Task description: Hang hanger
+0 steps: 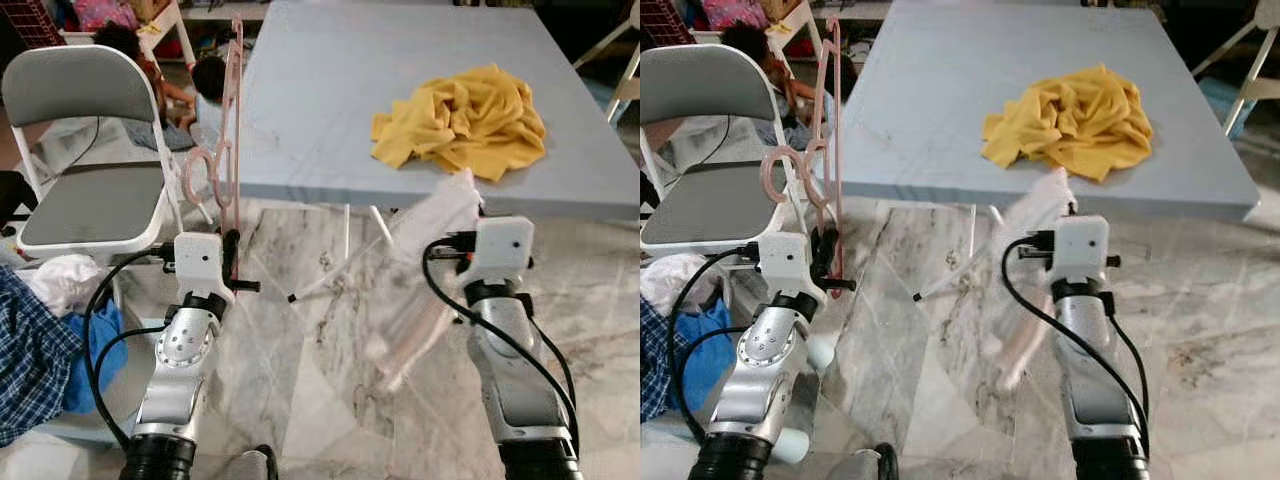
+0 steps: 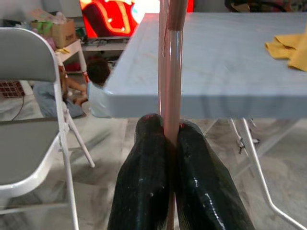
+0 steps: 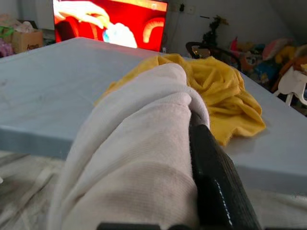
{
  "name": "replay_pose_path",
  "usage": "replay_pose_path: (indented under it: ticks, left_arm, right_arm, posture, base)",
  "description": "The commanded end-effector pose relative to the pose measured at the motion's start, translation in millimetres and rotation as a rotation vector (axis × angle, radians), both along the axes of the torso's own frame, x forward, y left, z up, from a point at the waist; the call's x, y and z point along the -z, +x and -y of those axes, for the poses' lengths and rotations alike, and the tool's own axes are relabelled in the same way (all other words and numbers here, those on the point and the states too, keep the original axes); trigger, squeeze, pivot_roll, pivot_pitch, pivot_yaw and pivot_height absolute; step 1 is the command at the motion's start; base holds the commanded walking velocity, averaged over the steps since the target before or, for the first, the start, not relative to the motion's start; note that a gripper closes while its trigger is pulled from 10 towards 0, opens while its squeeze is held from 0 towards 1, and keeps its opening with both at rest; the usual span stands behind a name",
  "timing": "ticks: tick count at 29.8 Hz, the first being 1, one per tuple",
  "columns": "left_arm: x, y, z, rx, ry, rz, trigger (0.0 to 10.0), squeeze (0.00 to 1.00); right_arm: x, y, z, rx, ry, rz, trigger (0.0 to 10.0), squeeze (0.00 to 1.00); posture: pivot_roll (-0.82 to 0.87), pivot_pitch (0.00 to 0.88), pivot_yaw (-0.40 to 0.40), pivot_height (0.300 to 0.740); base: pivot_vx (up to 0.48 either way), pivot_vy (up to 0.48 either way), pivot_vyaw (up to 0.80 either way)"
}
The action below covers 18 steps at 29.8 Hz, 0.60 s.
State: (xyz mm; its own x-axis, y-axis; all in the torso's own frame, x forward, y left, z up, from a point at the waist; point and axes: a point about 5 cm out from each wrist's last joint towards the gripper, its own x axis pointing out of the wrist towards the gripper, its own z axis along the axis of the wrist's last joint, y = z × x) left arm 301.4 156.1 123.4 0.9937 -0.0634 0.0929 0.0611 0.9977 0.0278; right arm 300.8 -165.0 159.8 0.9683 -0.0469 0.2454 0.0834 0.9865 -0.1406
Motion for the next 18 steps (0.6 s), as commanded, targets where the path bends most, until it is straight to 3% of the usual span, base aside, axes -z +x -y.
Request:
replay_pose_path:
  ticks: [1,11,18]
  left_arm:
    - [-5.9,-1.1,-2.2,0.005,-0.007,0.015,10.0,0.0]
    - [-26.8,11.3,-0.3,0.024,-0.005,0.075,10.0,0.0]
    - [-30.1,10.8,5.3,0.034,-0.022,0.084,10.0,0.0]
  right_arm:
    - [-11.8,0.3,-1.6,-0.003,0.0,0.05,10.0,0.0]
    - [-21.6,2.9,-11.9,-0.034,-0.013,0.087,10.0,0.0]
    - [-36.4,4.6,-11.0,-0.032,-0.01,0.136,10.0,0.0]
  posture:
    - [-0.03,0.185,0.001,0.74]
    - [-0.03,0.179,-0.002,0.74]
    - [-0.04,0.176,-0.006,0.74]
  base:
    - [0.409,0.0,0.0]
    - [0.439,0.0,0.0]
    - [0.465,0.0,0.0]
